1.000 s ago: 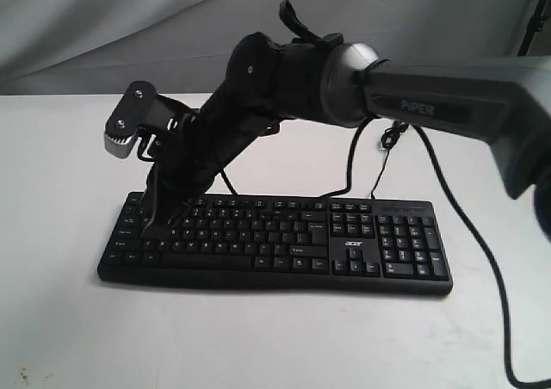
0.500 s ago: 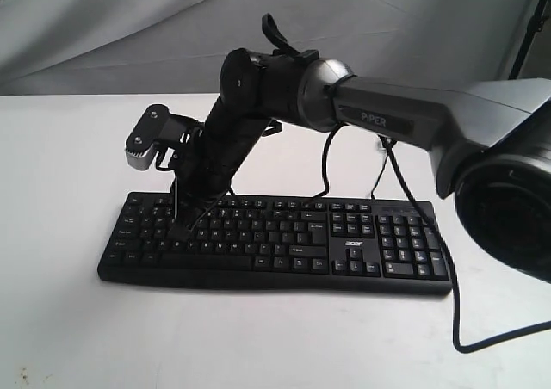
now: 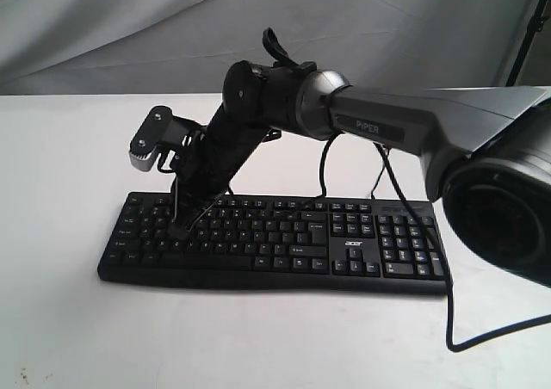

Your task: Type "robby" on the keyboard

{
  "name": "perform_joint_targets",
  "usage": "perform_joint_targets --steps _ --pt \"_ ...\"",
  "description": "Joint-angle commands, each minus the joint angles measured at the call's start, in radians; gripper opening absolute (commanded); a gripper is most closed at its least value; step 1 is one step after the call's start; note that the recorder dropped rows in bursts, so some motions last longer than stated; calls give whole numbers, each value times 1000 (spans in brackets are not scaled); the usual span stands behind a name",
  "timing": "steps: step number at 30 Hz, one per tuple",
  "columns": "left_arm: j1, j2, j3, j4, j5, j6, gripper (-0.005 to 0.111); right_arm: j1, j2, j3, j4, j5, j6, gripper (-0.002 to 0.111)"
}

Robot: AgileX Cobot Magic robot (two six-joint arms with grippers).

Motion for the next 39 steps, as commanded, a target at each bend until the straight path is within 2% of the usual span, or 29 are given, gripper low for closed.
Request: perform_joint_targets --steps 1,39 --pt "-6 -3 4 5 -6 -3 0 -3 -1 -3 21 -14 -21 0" --pt "-6 -3 4 5 -6 -3 0 -3 18 -3 -8 -27 -21 0"
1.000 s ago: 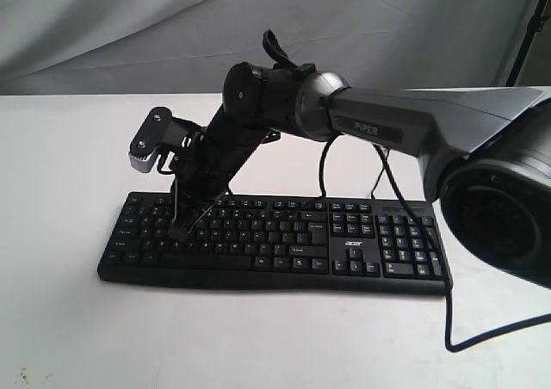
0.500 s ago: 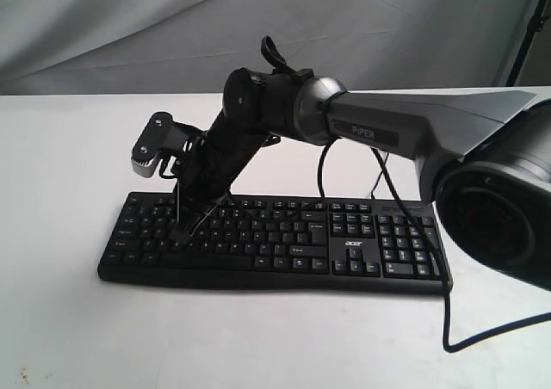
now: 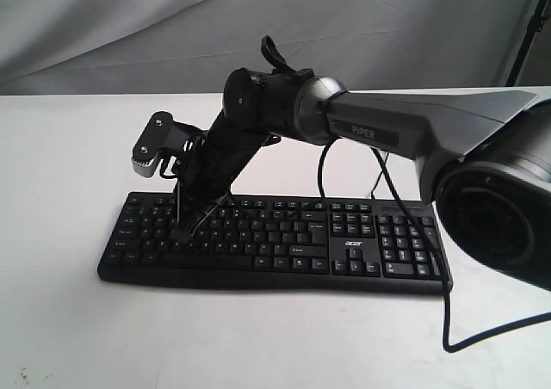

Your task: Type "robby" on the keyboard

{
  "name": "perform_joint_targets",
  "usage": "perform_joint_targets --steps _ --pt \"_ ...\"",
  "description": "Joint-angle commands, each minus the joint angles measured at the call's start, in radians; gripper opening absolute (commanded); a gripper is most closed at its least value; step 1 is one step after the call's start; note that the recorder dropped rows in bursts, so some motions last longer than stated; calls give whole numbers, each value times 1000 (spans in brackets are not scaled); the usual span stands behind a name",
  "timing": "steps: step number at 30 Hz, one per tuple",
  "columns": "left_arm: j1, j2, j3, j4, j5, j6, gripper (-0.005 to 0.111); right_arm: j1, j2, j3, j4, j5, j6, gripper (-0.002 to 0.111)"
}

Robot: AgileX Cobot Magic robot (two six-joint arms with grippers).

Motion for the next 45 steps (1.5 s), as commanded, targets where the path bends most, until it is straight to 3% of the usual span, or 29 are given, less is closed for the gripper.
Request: perform_joint_targets --steps 1,24,31,39,45 --pt "-6 -3 4 5 -6 -3 0 -3 0 -3 -2 -6 -4 0" --pt "-6 -3 4 5 -6 -3 0 -3 7 -10 -3 10 -18 0" --pt "-6 -3 4 5 -6 -3 0 -4 -81 6 -8 37 -18 0" --pt "-6 -3 4 5 -6 -3 0 -42 -196 214 11 -37 -53 0" --pt "-6 -3 4 5 -6 -3 0 -122 -268 394 187 -74 -196 0"
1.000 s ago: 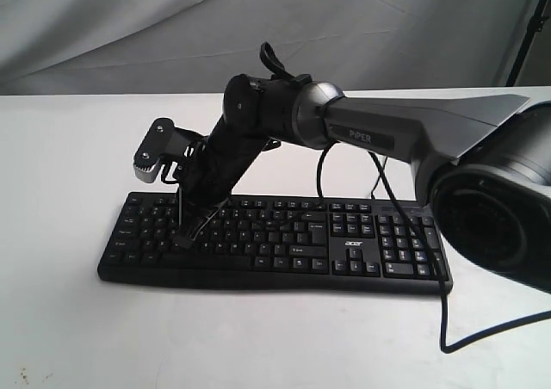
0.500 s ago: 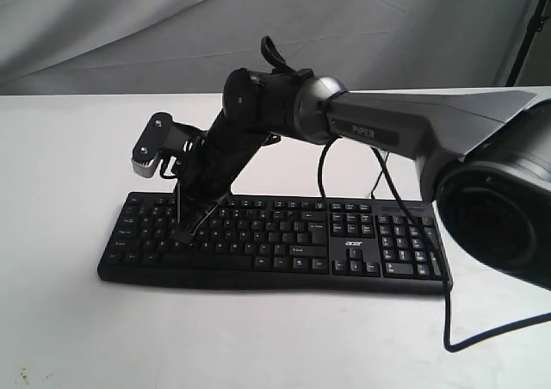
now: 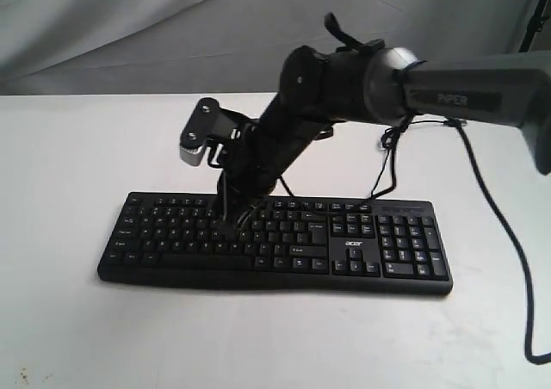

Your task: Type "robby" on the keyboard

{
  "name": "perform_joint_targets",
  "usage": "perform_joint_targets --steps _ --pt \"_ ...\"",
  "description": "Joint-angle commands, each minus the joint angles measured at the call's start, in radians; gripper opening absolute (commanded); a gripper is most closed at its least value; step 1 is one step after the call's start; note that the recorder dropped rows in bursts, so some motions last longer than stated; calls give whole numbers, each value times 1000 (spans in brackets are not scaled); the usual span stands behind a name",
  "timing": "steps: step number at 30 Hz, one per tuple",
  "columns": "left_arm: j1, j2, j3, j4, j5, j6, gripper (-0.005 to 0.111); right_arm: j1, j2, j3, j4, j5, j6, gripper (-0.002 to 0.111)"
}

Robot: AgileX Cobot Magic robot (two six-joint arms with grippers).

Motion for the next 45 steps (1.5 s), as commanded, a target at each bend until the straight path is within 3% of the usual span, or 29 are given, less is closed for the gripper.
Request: perform_joint_targets --steps 1,18,45 --pt "-6 -3 4 5 -6 -3 0 -58 -58 112 145 -30 -122 0" --pt "-6 -3 4 5 -6 -3 0 -60 -59 149 21 -110 -20 0" --pt "-6 -3 4 5 -6 -3 0 -60 -22 149 3 -120 -24 0"
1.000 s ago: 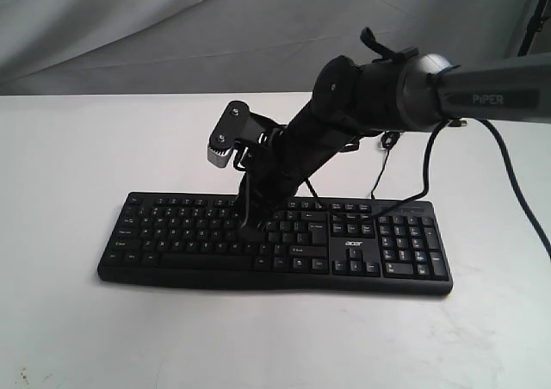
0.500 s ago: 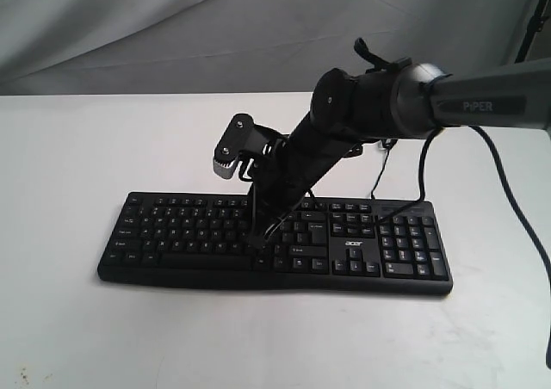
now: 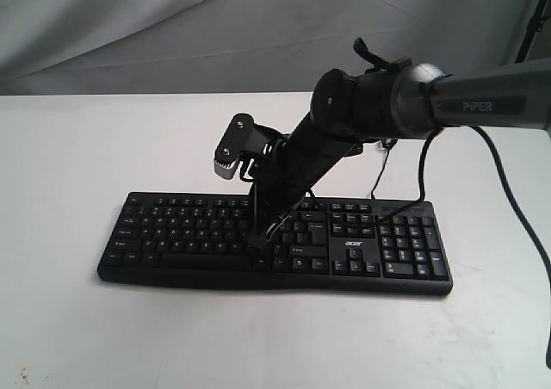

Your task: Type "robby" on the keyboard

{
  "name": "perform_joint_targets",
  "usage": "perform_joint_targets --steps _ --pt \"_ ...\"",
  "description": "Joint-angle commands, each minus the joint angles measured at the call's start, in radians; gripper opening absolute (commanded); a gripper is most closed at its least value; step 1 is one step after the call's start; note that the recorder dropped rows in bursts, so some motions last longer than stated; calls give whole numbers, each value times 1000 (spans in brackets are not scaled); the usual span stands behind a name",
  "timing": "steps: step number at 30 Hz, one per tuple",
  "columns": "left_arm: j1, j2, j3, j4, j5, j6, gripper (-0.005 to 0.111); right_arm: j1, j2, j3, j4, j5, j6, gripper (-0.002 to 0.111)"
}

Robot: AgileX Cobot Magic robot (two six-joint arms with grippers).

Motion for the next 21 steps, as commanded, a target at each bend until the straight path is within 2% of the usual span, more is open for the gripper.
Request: perform_joint_targets --steps 1,21 --pt "-6 -3 4 5 -6 -3 0 -3 9 1 -2 -10 5 0" --pt "-6 -3 4 5 -6 -3 0 -3 -10 -24 14 -4 7 0"
